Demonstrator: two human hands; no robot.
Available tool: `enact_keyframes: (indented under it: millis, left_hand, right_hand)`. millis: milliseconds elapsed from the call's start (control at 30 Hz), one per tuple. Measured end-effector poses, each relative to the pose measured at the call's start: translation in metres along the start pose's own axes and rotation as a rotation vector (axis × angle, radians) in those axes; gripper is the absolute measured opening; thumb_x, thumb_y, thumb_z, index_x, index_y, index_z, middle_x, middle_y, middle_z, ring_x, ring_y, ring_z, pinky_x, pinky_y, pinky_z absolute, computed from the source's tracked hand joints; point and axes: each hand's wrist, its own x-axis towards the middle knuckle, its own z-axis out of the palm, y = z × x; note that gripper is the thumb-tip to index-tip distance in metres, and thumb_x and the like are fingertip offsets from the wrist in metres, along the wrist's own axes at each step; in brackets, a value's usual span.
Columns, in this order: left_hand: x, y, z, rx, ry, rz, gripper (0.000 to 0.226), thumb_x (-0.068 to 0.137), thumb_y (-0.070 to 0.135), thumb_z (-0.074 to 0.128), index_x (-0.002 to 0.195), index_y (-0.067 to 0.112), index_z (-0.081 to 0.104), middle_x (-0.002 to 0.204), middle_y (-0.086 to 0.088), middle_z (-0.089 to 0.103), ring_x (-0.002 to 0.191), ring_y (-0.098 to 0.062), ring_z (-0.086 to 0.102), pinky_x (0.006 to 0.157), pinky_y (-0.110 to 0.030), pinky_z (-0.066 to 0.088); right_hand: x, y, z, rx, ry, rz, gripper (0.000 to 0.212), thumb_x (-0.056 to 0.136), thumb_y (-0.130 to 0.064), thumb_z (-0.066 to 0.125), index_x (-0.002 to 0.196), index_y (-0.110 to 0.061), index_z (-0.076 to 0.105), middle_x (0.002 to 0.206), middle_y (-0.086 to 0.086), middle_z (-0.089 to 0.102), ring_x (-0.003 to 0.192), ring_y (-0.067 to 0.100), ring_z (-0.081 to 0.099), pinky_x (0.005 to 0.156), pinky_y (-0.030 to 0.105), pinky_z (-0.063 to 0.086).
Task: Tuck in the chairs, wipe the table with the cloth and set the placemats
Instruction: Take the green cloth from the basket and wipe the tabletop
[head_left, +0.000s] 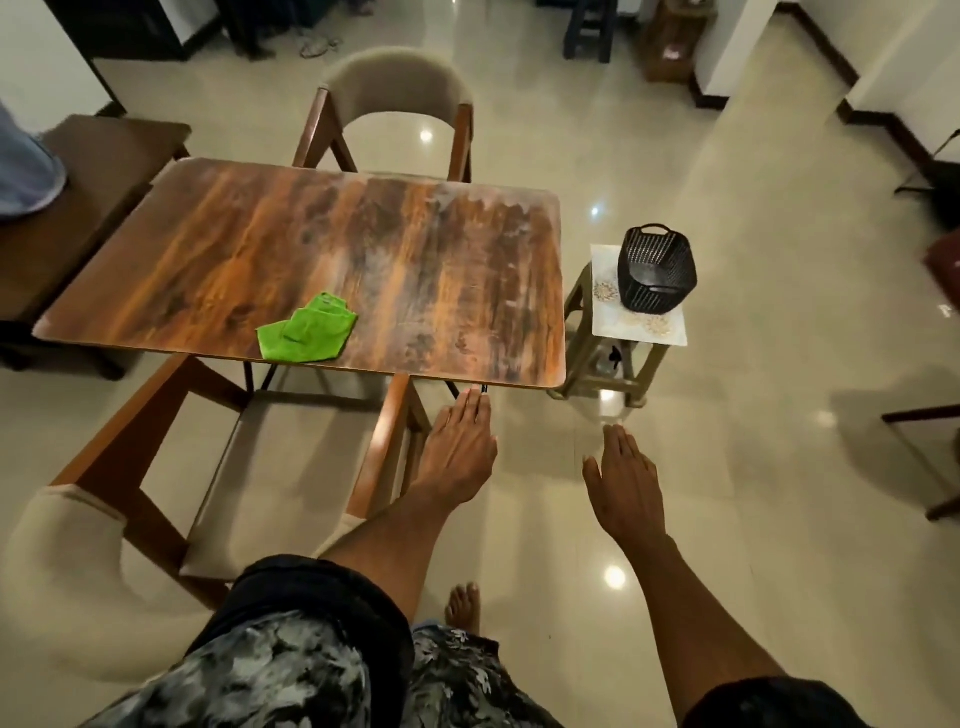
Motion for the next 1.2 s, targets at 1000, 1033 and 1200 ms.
enact_keyframes:
  millis: [1000, 1033, 1200]
  left_hand:
    - [0.145, -0.193, 0.005, -0.286, 0.012, -0.815, 0.072, 0.111, 0.047, 0.014, 0.171, 0.008, 0.007, 0.18, -0.009, 0.002, 0.167, -0.022, 0.001, 0.133, -0.041, 0.009]
    - [0.143, -0.193, 0.012, -0.309, 0.004, -0.839, 0.081, 0.104, 0.053, 0.002, 0.172, 0.009, 0.004, 0.18, -0.008, -0.001, 0.167, -0.021, -0.001, 0.133, -0.041, 0.007]
    - [0.152, -0.201, 0.064, -0.403, -0.003, -0.946, 0.071, 0.111, 0.046, 0.013, 0.172, 0.01, 0.002, 0.18, -0.006, -0.003, 0.167, -0.019, -0.002, 0.133, -0.039, 0.005]
  right_hand:
    - [0.341, -0.23, 0.081, -0.147, -0.47, -0.649, 0.068, 0.111, -0.044, 0.027, 0.167, -0.005, 0.02, 0.174, 0.015, 0.023, 0.163, 0.028, 0.021, 0.132, 0.043, 0.022]
    - [0.341, -0.241, 0.087, -0.141, -0.493, -0.667, 0.072, 0.108, -0.048, 0.018, 0.167, -0.006, 0.021, 0.174, 0.015, 0.023, 0.163, 0.027, 0.021, 0.131, 0.044, 0.023]
    - [0.351, -0.299, 0.134, -0.133, -0.538, -0.809, 0.064, 0.114, -0.042, 0.031, 0.169, -0.015, 0.014, 0.177, 0.009, 0.016, 0.164, 0.024, 0.016, 0.131, 0.045, 0.021]
